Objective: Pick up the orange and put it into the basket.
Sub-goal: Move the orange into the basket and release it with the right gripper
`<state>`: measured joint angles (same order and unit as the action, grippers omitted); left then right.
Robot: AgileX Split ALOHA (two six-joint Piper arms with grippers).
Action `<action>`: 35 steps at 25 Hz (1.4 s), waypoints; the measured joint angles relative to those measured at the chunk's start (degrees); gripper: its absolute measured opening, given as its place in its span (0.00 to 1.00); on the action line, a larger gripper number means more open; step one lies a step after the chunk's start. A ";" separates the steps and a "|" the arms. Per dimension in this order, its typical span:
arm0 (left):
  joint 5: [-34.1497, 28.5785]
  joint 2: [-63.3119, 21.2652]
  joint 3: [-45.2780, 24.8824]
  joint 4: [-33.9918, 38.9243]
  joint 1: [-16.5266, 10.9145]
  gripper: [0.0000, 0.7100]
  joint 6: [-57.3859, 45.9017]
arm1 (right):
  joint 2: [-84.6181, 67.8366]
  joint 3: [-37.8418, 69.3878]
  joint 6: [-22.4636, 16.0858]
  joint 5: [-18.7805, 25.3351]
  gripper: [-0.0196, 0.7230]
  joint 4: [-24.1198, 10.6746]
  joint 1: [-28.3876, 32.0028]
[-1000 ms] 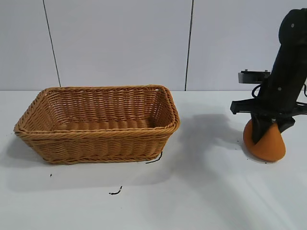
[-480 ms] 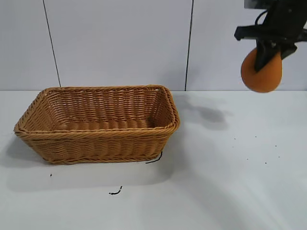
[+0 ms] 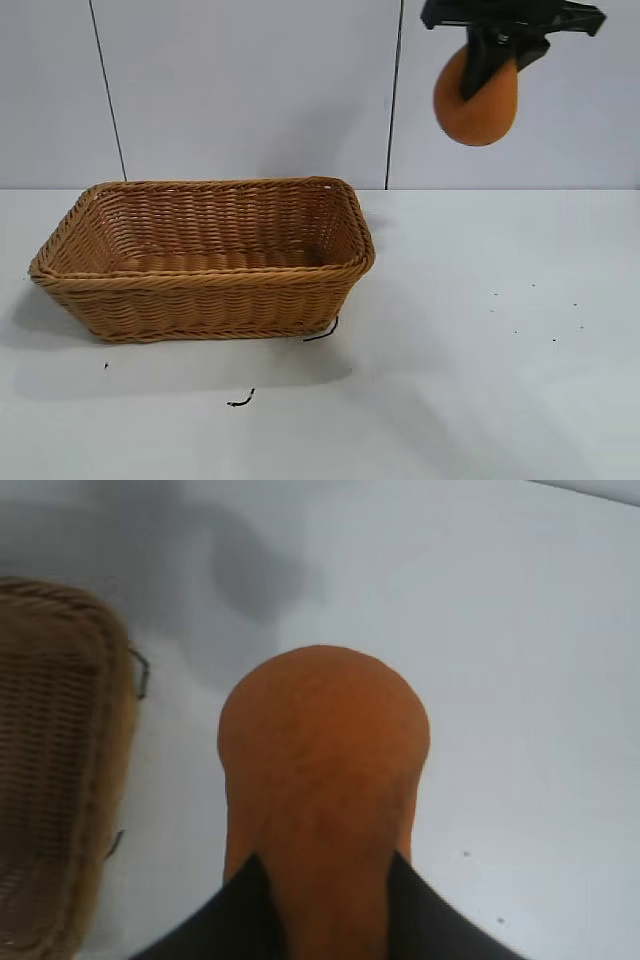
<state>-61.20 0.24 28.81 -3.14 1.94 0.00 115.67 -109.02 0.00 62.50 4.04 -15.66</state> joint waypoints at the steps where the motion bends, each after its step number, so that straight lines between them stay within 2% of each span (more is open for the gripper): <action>1: 0.00 0.00 0.00 0.00 0.00 0.90 0.00 | 0.00 0.00 0.00 -0.68 0.14 0.05 -2.08; 9: 0.00 0.00 0.00 0.00 0.00 0.90 0.00 | 4.14 -0.02 -0.85 -8.02 0.14 0.43 -15.77; 16: 0.00 0.00 0.00 0.00 0.00 0.90 0.00 | 13.26 -0.02 -2.41 -18.76 0.14 0.65 -19.65; 19: 0.00 0.00 0.00 0.00 0.00 0.90 0.00 | 16.14 -0.02 -2.77 -20.01 0.15 1.22 -19.65; 20: 0.00 0.00 0.00 0.00 0.00 0.90 0.00 | 16.62 -0.02 -2.88 -19.79 0.19 1.35 -19.65; 22: 0.00 0.00 0.00 0.00 0.00 0.90 0.00 | 17.03 -0.02 -2.88 -19.07 0.32 1.68 -19.65; 25: 0.00 0.00 0.00 0.00 0.00 0.90 0.00 | 16.92 -0.02 -2.88 -17.72 0.68 1.86 -19.65; 27: 0.00 0.00 0.00 0.00 0.00 0.90 0.00 | 16.38 -0.02 -2.88 -16.38 0.80 1.84 -19.65; 30: 0.00 0.00 0.00 0.00 0.00 0.90 0.00 | 14.80 -0.02 -2.88 -15.07 0.86 0.82 -19.50; 35: 0.00 0.00 0.00 0.00 0.00 0.90 0.00 | 11.14 -0.15 -4.47 -14.00 0.87 -0.67 -16.16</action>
<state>-61.20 0.24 28.81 -3.14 1.94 0.00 126.81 -109.16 -4.47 48.50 3.37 -31.82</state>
